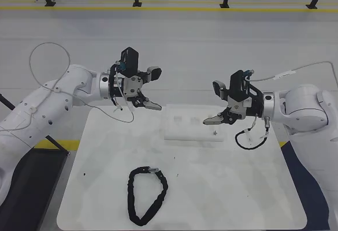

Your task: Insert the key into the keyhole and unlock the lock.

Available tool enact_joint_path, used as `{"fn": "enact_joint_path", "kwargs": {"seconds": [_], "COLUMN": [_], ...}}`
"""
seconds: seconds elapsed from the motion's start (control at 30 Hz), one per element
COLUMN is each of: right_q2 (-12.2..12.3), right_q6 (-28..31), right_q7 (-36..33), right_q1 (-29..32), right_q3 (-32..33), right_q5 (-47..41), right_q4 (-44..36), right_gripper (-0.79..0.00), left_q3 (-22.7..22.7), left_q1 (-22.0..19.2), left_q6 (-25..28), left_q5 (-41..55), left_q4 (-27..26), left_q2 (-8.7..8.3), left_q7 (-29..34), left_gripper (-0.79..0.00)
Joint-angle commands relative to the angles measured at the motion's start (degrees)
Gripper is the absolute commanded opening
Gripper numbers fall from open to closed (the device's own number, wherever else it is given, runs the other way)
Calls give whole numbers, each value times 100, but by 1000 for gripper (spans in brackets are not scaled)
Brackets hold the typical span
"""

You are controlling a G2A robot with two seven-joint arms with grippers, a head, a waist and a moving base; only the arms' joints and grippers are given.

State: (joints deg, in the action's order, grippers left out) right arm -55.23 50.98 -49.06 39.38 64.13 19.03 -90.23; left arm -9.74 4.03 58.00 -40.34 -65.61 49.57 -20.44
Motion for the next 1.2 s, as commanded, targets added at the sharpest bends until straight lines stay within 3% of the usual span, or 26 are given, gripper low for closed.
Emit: {"fn": "enact_joint_path", "kwargs": {"seconds": [0.0,0.47,0.6,1.17], "right_q2": [0,0,24,-27], "right_q6": [0,0,-412,-1348], "right_q7": [0,0,54,-150], "right_q1": [0,0,178,135], "right_q3": [0,0,22,-451], "right_q5": [0,0,336,576], "right_q4": [0,0,18,1512], "right_gripper": [-1,0,0,0], "left_q3": [0,0,0,0], "left_q1": [0,0,0,0], "left_q6": [0,0,0,0], "left_q5": [0,0,1,1], "left_q4": [0,0,0,0], "left_q2": [0,0,0,0], "left_q7": [0,0,0,0], "left_gripper": [0,0,0,0]}}
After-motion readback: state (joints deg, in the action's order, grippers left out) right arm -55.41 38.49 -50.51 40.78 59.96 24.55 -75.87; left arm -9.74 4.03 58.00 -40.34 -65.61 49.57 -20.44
